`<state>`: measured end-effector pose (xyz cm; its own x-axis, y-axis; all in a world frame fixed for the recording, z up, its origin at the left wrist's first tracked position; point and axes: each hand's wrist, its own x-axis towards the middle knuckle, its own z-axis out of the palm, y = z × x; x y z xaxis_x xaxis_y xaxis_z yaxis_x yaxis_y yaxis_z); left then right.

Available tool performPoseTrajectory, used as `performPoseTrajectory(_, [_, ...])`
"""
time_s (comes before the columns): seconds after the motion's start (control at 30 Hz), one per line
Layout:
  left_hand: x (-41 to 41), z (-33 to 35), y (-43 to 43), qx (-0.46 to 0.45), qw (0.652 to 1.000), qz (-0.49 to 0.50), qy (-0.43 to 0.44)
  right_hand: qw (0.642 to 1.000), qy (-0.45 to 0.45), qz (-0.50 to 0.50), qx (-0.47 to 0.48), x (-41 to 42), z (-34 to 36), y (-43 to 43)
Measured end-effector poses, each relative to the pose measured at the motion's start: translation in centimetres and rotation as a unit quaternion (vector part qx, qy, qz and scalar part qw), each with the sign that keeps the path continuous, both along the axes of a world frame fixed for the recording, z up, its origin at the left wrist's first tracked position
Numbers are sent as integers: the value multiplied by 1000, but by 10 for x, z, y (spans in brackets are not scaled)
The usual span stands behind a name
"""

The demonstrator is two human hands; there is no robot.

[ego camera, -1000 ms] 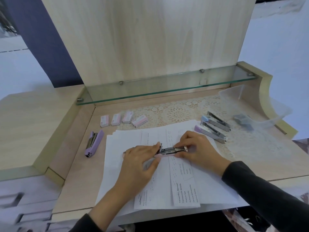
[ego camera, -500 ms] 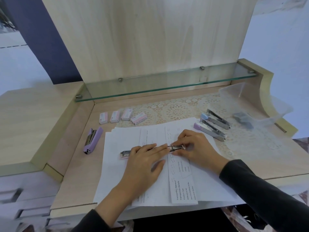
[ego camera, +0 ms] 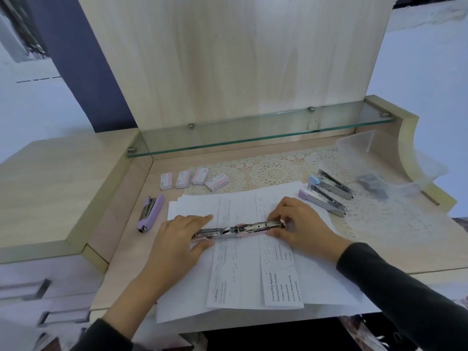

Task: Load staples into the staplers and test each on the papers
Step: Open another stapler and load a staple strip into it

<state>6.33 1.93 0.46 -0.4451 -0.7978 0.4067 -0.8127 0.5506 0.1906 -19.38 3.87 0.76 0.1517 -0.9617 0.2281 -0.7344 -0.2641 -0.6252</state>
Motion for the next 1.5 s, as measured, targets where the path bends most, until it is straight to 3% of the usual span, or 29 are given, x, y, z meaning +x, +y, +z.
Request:
performPoseTrajectory(0.13, [8, 8, 2, 85, 993, 34, 70, 1000, -12, 4, 25, 0, 8, -1])
performPoseTrajectory(0.23, [3, 15, 4, 148, 973, 30, 171, 988, -145, 0, 49, 5, 15, 0])
performPoseTrajectory(0.33, [-12, 27, 8, 201, 931, 37, 303, 947, -305, 47, 88, 13, 28, 3])
performPoseTrajectory(0.4, [-22, 33, 10, 217, 915, 37, 338, 928, -343, 99, 110, 22, 35, 5])
performPoseTrajectory(0.6, [-36, 35, 13, 265, 887, 33, 376, 962, -251, 68, 81, 34, 34, -2])
performPoseTrajectory(0.73, [-37, 33, 13, 293, 863, 37, 409, 937, -191, 163, 243, 27, 32, 0])
performPoseTrajectory(0.9, [-49, 41, 17, 326, 808, 13, 490, 930, -231, 157, 240, 21, 41, 1])
performPoseTrajectory(0.93, [-50, 42, 17, 330, 810, 5, 484, 937, -226, 150, 221, 20, 41, 2])
performPoseTrajectory(1.03, [-53, 49, 16, 317, 860, -18, 399, 959, -216, 111, 147, 18, 37, 4])
performPoseTrajectory(1.2, [-63, 48, 15, 211, 925, -43, 313, 982, -171, 70, 41, 15, 37, 10])
performPoseTrajectory(1.3, [-67, 47, 16, 195, 930, -58, 306, 989, -132, 58, 20, 10, 39, 13])
performPoseTrajectory(1.5, [-68, 50, 1, 297, 905, -78, 294, 993, -108, 52, 22, -4, 34, 13])
